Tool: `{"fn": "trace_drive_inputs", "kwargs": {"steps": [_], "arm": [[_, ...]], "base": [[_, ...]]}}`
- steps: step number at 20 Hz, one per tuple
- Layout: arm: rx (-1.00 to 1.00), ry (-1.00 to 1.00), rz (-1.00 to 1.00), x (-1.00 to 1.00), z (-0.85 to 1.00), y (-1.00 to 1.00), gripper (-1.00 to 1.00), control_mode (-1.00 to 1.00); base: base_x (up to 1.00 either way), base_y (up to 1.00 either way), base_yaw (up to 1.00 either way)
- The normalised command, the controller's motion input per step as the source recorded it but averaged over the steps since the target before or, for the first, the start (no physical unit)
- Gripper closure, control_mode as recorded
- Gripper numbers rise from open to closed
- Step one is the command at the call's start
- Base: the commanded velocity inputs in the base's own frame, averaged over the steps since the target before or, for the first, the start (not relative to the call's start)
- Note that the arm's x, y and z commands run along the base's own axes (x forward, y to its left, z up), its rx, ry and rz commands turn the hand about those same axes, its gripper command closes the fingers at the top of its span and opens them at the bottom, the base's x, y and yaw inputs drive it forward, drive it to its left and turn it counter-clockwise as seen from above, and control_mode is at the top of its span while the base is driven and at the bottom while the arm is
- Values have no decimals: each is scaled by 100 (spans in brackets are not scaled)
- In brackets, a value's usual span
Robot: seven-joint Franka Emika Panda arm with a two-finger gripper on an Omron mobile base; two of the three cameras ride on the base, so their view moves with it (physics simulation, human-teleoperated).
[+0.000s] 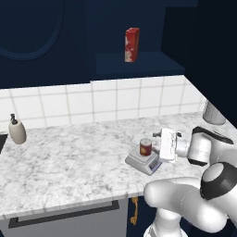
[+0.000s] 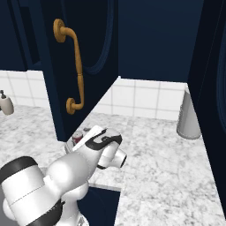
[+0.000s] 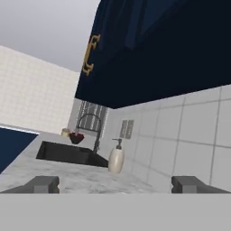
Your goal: Pick the canned food and place it on the digital scale for weighing, and close the cabinet.
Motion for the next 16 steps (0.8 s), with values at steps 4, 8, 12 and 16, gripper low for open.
{"fn": "trace_drive_inputs", "kwargs": {"steps": [4, 8, 12, 16], "arm": [[8, -18, 0, -38, 5, -32, -100, -100], [4, -23, 0, -56, 14, -33, -100, -100], [5, -16, -1, -55, 20, -56, -100, -100], [2, 0, -15, -88, 29, -86, -100, -100]], "base": [[0, 0, 0], [0, 0, 0], [0, 0, 0], [0, 0, 0]]}}
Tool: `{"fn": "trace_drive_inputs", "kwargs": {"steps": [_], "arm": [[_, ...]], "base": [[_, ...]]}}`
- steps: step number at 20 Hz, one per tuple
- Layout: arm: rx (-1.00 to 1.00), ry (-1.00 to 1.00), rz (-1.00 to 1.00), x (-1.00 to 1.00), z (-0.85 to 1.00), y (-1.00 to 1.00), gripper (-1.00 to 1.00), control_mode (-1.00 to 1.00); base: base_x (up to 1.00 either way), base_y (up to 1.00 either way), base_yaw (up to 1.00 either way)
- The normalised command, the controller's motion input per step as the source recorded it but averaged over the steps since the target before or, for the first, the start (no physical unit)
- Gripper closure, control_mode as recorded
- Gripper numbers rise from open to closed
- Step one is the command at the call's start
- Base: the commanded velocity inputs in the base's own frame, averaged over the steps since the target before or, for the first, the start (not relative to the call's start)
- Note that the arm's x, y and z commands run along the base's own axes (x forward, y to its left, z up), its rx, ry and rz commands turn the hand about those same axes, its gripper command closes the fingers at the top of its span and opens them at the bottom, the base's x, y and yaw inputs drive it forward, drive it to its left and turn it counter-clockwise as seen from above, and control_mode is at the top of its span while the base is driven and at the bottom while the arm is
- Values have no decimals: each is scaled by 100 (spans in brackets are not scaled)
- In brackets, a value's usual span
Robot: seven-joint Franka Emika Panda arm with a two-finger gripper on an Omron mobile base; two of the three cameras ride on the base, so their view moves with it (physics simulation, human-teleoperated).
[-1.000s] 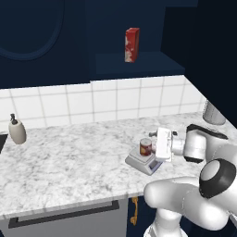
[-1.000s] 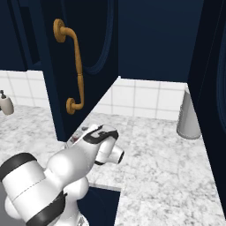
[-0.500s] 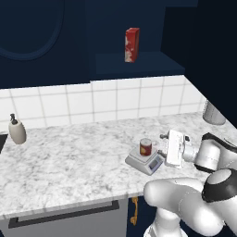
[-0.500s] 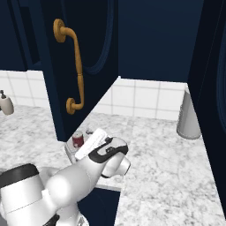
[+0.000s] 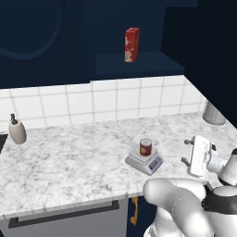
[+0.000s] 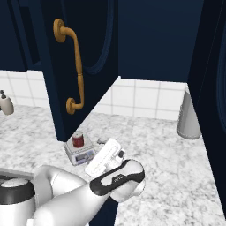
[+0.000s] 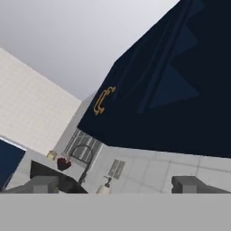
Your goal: Pick the canned food and place it on the digital scale for weighing, and close the cabinet.
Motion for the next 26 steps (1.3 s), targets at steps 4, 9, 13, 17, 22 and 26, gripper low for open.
{"fn": "trace_drive_inputs", "kwargs": {"steps": [4, 9, 13, 17, 22, 26], "arm": [[0, 0, -24, -45, 24, -83, -100, -100], [0, -2, -32, 6, 19, -57, -100, -100], [0, -7, -14, 3, 63, -70, -100, -100], [2, -13, 0, 0, 74, -72, -100, -100], [0, -11, -3, 12, 28, -61, -100, -100], [4, -10, 1, 28, 40, -30, -100, -100]], "base": [[0, 0, 0], [0, 0, 0], [0, 0, 0], [0, 0, 0], [0, 0, 0], [0, 0, 0]]}}
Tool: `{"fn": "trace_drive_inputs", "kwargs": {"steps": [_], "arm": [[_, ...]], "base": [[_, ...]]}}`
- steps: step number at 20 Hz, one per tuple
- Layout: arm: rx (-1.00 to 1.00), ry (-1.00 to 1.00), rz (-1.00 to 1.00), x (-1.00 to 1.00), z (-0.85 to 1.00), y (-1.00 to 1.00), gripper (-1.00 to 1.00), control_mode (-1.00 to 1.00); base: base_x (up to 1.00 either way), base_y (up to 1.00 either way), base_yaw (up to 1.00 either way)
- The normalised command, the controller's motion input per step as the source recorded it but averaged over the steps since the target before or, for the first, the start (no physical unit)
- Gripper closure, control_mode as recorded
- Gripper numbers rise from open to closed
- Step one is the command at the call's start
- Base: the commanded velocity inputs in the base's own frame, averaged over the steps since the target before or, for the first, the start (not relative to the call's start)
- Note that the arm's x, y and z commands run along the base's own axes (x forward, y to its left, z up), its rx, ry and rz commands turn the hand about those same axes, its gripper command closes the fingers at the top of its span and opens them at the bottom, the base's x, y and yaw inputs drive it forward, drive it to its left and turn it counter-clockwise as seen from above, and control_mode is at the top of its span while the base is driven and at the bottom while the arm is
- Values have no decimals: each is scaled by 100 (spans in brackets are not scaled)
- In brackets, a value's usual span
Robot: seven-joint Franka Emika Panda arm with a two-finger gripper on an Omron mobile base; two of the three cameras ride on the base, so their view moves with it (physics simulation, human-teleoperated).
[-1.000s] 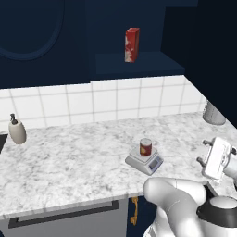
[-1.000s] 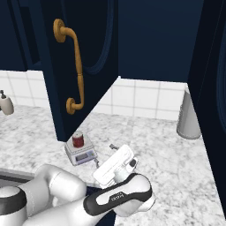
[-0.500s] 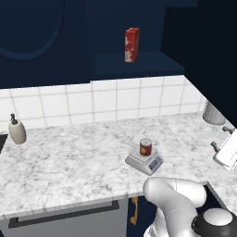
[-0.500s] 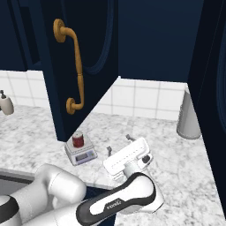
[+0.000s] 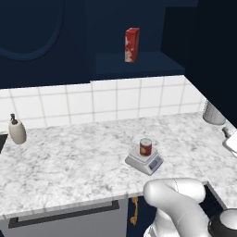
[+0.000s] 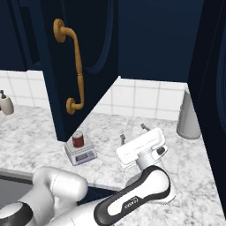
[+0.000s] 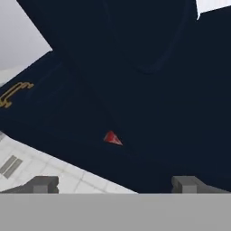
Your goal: Pick the canned food and place it on the digital scale for weighing, and close the cabinet.
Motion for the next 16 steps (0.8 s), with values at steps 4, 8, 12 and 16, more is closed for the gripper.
{"fn": "trace_drive_inputs", "kwargs": {"steps": [4, 8, 12, 16], "arm": [[6, -11, 8, 72, 63, -1, -100, -100], [11, -12, 7, 64, 62, -3, -100, -100], [7, -24, 4, 9, 85, 9, -100, -100], [0, -19, 0, 0, 96, 64, -100, -100]], "base": [[0, 0, 0], [0, 0, 0], [0, 0, 0], [0, 0, 0]]}}
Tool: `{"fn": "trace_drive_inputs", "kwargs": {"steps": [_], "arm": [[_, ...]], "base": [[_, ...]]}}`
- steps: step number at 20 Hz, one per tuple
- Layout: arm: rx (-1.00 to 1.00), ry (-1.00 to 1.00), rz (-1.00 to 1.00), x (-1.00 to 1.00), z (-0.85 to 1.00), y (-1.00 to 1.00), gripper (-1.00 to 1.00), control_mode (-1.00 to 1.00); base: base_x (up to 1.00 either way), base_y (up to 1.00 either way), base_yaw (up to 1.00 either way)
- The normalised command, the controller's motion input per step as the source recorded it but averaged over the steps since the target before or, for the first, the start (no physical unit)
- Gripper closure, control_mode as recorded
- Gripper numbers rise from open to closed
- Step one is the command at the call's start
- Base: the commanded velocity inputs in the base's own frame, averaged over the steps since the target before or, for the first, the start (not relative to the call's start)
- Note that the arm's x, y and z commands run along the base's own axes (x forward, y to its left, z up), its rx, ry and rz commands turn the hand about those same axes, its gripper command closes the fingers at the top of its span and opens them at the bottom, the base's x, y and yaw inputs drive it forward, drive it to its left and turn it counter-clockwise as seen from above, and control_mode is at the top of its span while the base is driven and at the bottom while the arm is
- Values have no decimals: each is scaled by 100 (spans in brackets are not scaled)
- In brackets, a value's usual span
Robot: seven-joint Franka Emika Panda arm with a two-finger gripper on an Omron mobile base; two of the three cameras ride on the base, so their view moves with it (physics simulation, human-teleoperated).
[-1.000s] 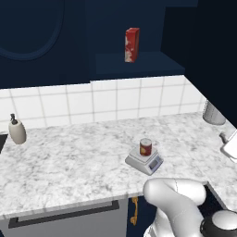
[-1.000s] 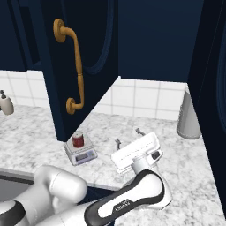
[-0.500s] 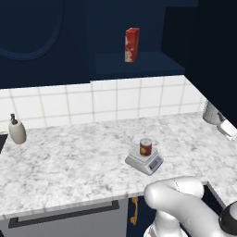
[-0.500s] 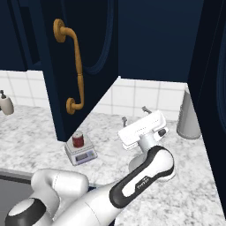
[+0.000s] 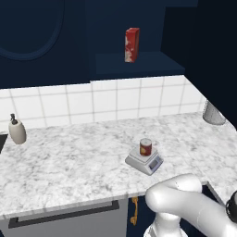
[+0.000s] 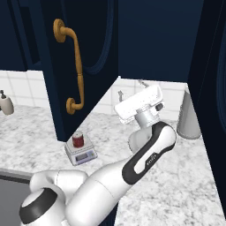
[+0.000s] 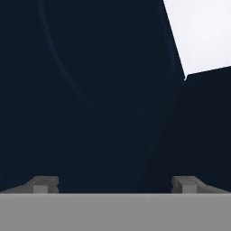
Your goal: Pick the canned food and place it on the digital scale for weighing, and close the cabinet.
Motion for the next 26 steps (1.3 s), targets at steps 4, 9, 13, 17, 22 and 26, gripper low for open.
{"fn": "trace_drive_inputs", "kwargs": {"steps": [4, 9, 13, 17, 22, 26], "arm": [[-2, -5, -1, 28, 50, 98, -100, -100], [-9, 0, -9, 28, 47, 100, -100, -100], [-17, 0, -20, 44, 50, 100, -100, -100], [-16, 2, -28, 58, 46, 93, -100, -100], [-28, 9, -32, 54, 45, 91, -100, -100], [-31, 14, -32, 88, 17, 100, -100, -100]], "base": [[0, 0, 0], [0, 0, 0], [0, 0, 0], [0, 0, 0], [0, 0, 0], [0, 0, 0]]}}
